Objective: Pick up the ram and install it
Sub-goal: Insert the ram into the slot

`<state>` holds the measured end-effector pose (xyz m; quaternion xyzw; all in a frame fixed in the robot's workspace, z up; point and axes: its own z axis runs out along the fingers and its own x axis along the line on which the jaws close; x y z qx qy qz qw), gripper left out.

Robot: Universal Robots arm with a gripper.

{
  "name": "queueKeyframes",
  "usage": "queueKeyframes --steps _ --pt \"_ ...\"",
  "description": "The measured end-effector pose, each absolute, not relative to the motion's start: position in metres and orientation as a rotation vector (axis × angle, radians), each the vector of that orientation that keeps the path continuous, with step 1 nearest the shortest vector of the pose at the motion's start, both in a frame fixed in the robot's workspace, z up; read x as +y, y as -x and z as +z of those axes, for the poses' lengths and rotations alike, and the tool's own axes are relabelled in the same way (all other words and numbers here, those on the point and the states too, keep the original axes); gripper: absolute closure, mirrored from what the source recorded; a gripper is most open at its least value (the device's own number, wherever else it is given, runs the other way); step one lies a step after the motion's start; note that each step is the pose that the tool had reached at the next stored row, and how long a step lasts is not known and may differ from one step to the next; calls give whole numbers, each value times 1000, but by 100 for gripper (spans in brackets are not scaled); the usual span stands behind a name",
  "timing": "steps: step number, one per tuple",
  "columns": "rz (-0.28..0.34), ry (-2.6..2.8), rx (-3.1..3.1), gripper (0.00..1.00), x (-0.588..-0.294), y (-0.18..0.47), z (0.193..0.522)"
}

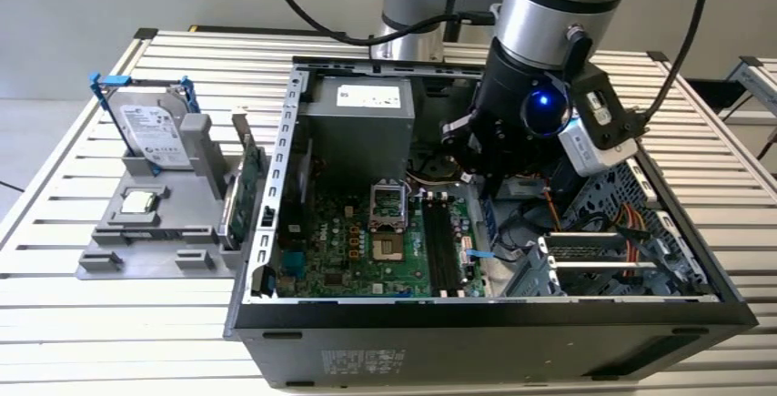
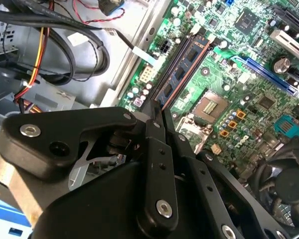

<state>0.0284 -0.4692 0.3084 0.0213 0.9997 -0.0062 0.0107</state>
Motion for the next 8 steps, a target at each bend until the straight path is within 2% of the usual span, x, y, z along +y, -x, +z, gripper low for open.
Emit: queueKeyframes --steps 8 --pt "-19 -61 3120 100 -469 -26 299"
